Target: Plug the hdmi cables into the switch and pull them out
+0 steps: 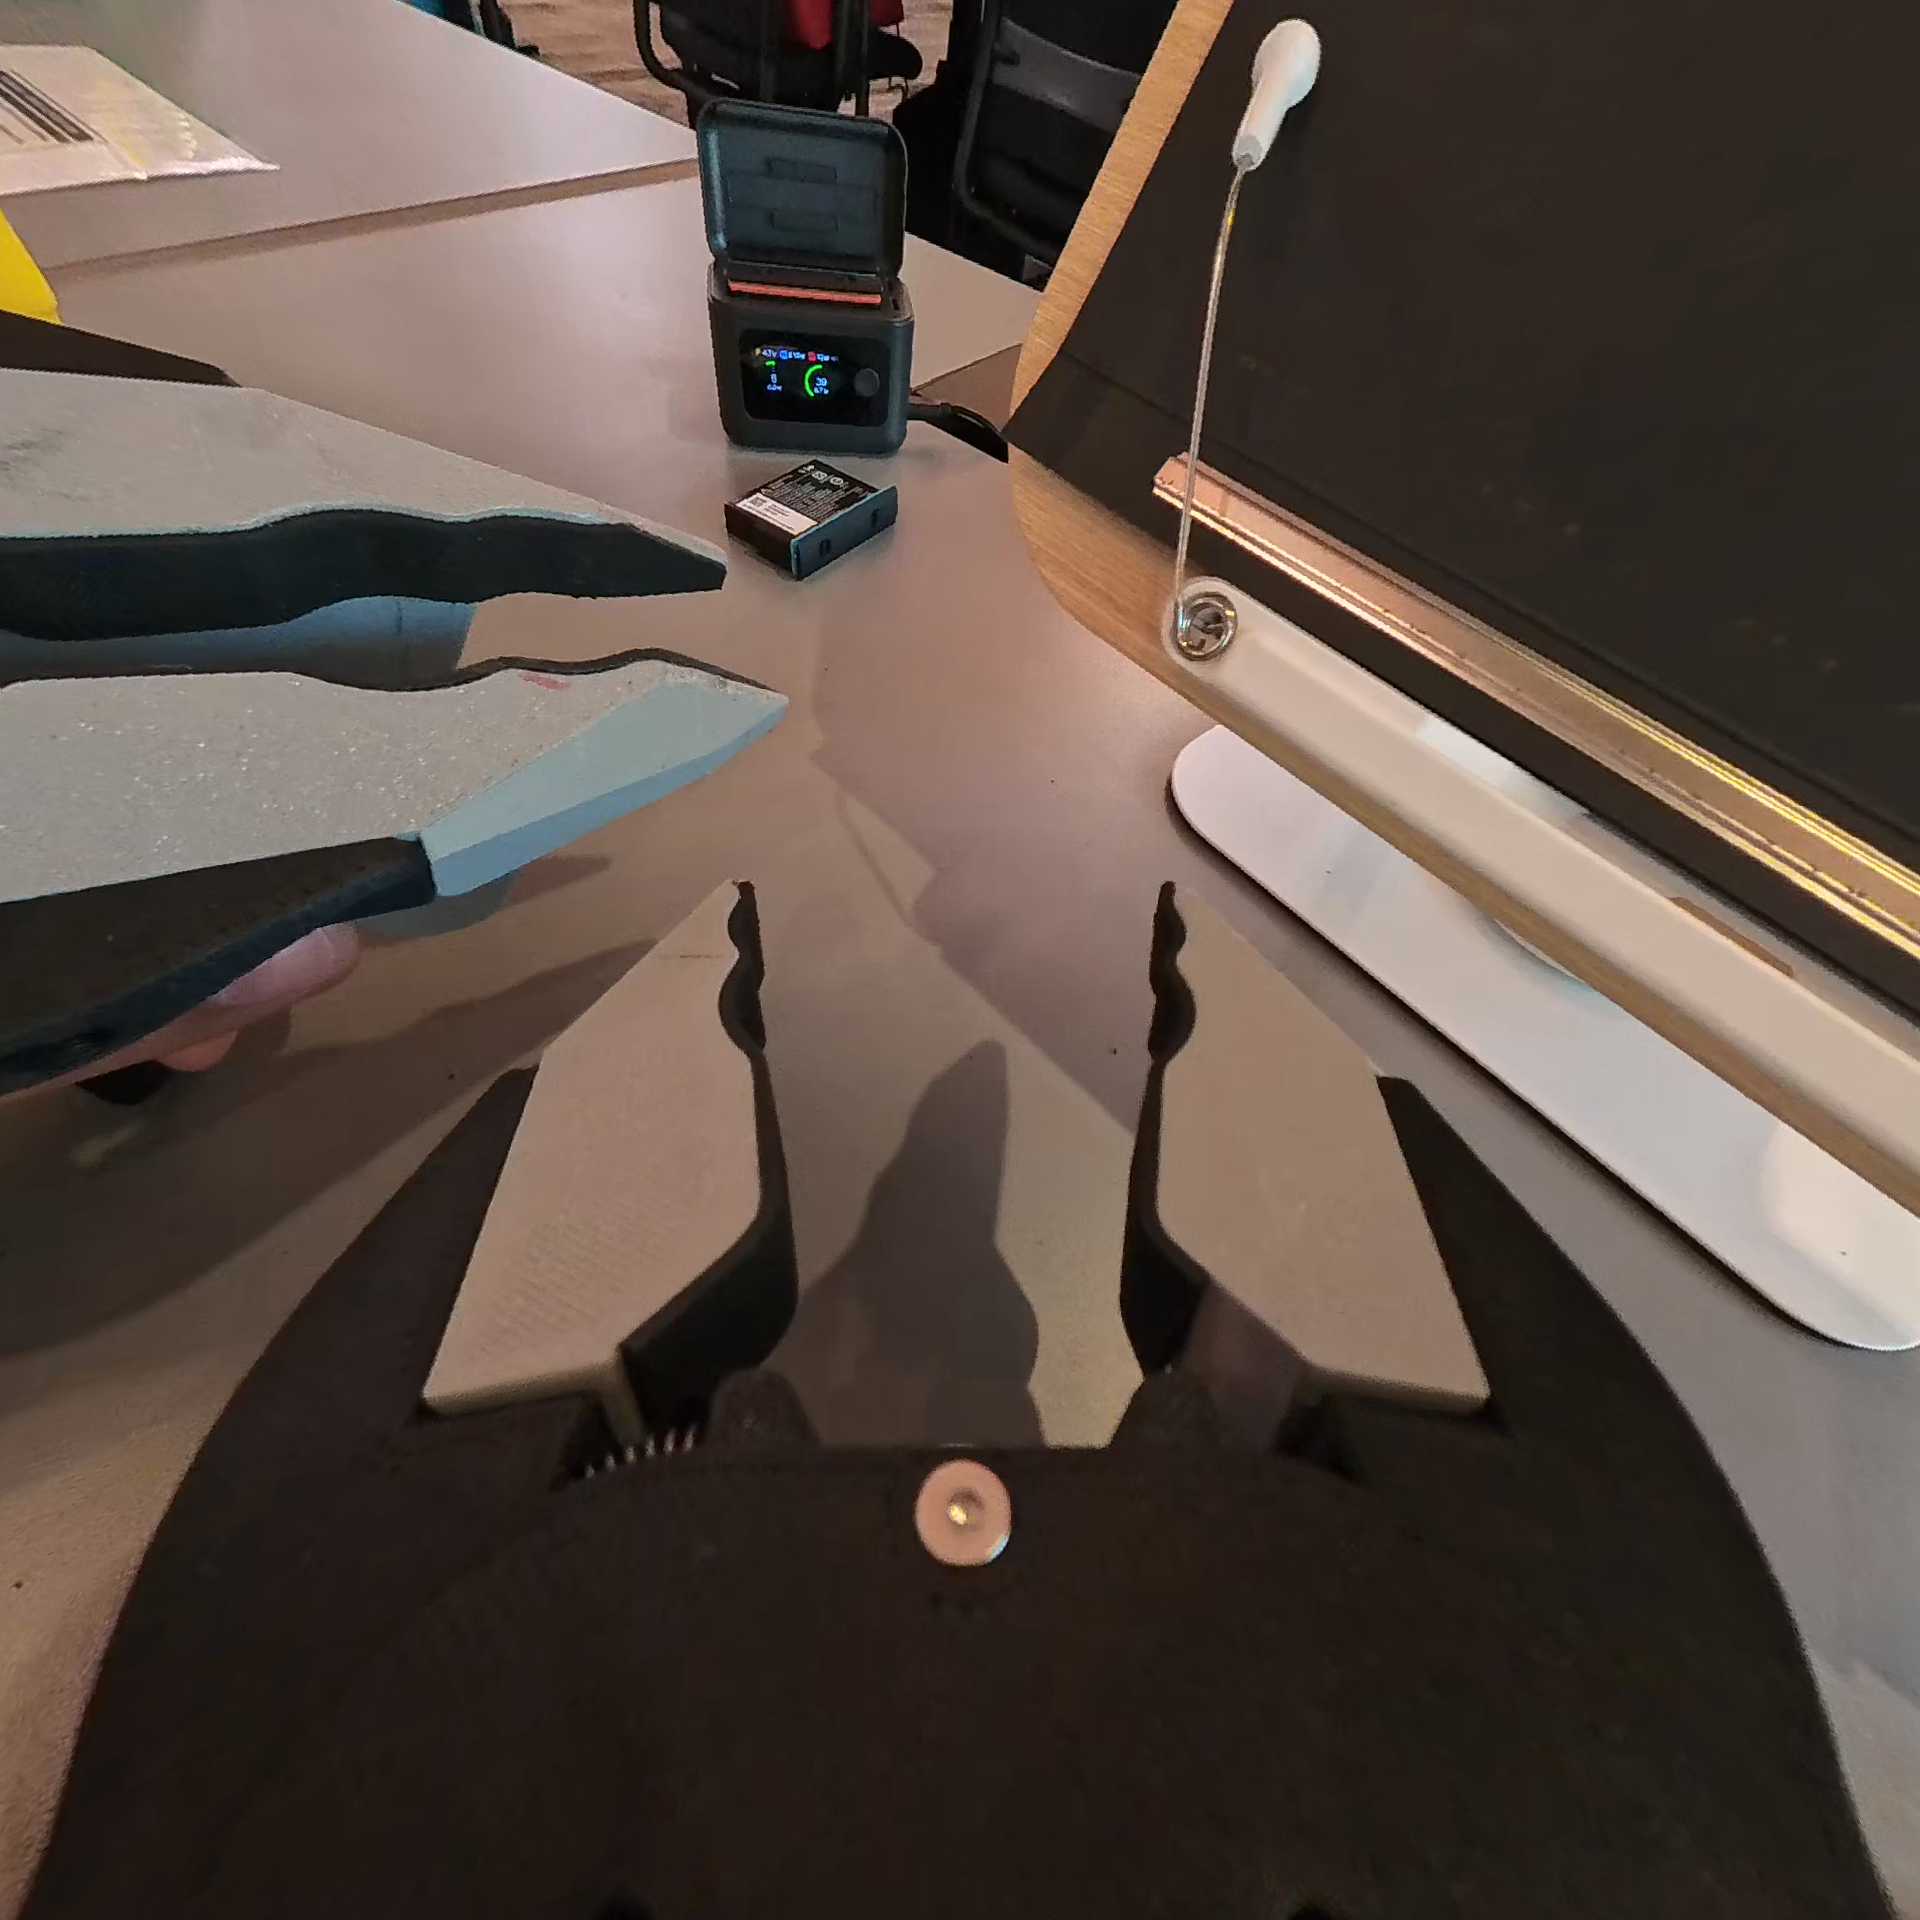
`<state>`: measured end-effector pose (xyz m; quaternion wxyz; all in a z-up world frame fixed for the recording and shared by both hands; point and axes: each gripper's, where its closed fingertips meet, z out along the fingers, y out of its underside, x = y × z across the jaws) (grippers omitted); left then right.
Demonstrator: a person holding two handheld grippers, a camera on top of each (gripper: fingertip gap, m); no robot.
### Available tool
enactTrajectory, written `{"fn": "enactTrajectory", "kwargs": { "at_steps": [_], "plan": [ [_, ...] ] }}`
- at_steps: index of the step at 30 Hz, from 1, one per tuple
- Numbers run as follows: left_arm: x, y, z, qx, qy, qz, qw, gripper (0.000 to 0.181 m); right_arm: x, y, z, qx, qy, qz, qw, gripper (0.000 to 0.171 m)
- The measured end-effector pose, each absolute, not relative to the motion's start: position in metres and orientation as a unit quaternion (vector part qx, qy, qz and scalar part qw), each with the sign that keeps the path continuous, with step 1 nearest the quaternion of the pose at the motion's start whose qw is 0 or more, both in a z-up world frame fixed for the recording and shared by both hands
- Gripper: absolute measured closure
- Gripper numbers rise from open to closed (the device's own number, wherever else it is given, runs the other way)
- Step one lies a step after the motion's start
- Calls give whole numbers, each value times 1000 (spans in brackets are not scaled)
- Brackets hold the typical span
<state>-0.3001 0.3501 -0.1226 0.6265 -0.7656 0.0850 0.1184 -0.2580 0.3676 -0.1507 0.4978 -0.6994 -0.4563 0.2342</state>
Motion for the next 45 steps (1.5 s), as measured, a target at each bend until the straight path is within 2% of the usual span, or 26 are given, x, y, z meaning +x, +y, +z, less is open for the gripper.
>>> {"fn": "enactTrajectory", "kwargs": {
  "at_steps": [8, 12, 14, 16, 18, 21, 25, 27, 37, 45],
  "plan": [
    [-303, 350, -121, -763, 80, 125, 630, 161, -258, 368, -151, -701, -454, 238, 496, 98],
    [-338, 341, -106, -742, 49, 201, 638, 176, -256, 369, -151, -705, -448, 245, 492, 99],
    [-347, 338, -108, -753, 38, 197, 627, 176, -256, 368, -150, -705, -448, 251, 489, 107],
    [-342, 336, -113, -766, 55, 161, 620, 181, -257, 365, -153, -705, -456, 254, 479, 122],
    [-332, 336, -122, -788, 82, 115, 599, 181, -256, 366, -154, -707, -460, 248, 477, 127],
    [-315, 332, -148, -840, 112, 18, 530, 181, -256, 366, -153, -705, -459, 249, 479, 127],
    [-338, 335, -175, -869, 99, 39, 484, 181, -256, 365, -153, -706, -459, 251, 477, 128],
    [-337, 336, -185, -886, 94, 6, 454, 181, -257, 365, -153, -706, -459, 251, 477, 128],
    [-343, 346, -204, -914, 47, -73, 397, 181, -260, 362, -155, -706, -464, 251, 473, 129],
    [-356, 351, -204, -915, 37, -25, 400, 181, -261, 362, -155, -706, -463, 252, 473, 129]
  ]
}}
